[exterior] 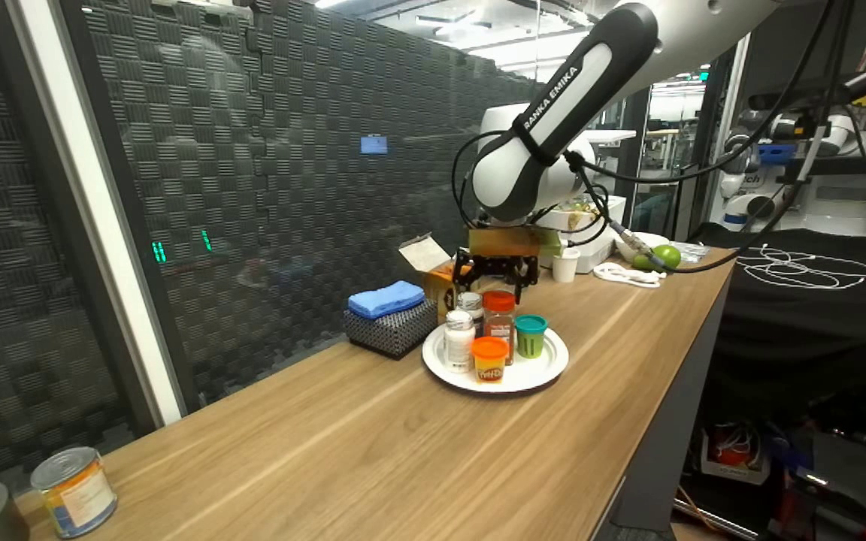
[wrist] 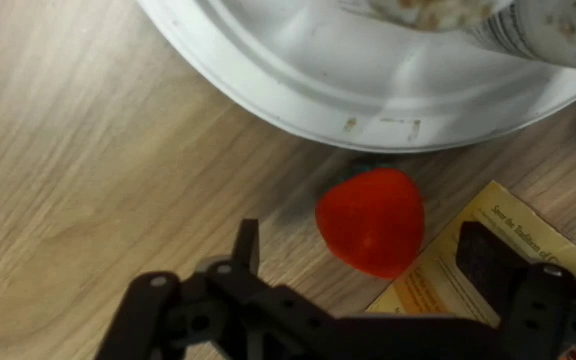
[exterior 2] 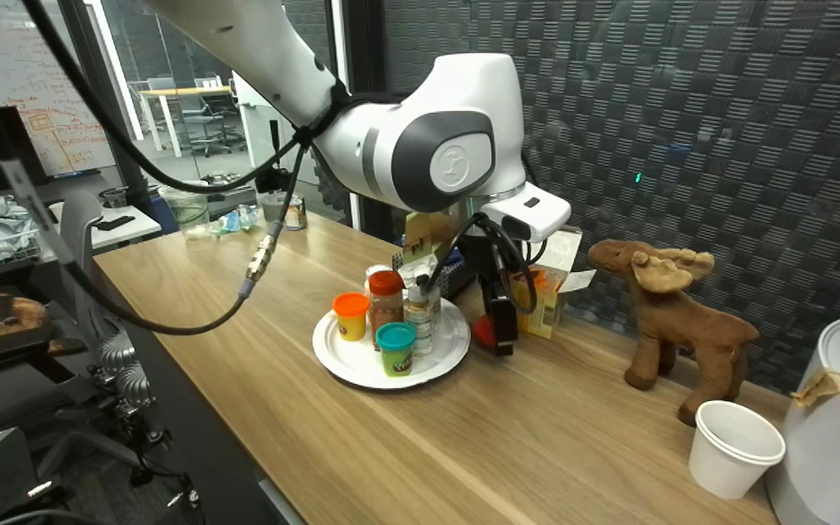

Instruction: Pick the bottles and a red object and put them on the plate

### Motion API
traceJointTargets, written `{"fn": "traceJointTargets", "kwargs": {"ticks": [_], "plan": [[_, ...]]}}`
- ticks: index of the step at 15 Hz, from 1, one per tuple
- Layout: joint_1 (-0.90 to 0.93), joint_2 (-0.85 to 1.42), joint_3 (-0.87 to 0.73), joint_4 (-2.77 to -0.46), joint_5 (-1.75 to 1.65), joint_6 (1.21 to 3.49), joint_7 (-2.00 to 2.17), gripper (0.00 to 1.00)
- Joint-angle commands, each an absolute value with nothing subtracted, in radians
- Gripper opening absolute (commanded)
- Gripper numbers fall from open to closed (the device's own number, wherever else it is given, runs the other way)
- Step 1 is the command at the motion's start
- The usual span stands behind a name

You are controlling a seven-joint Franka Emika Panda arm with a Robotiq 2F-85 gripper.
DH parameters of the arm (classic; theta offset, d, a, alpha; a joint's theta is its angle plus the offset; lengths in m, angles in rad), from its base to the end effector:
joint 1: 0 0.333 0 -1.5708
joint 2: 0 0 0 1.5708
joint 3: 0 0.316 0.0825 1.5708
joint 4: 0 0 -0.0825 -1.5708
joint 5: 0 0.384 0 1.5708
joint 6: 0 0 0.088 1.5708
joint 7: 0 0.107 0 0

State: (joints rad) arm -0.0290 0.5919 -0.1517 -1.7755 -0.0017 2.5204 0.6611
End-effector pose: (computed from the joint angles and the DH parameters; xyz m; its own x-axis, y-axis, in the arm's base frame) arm 0.6667 -0.1119 0.2439 0.6780 -0.7135 0.1764 -0.7210 -0.6923 -0.0289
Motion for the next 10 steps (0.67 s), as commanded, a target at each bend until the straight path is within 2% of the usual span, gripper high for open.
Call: {"fn": "traceJointTargets", "kwargs": {"ticks": [1, 10], "plan": [[-0.037, 0.623, -0.146, -1.765, 0.053, 2.534, 0.620, 1.00], [-0.057, 0.619, -0.130, -1.779, 0.153, 2.529, 0.571, 1.00]]}}
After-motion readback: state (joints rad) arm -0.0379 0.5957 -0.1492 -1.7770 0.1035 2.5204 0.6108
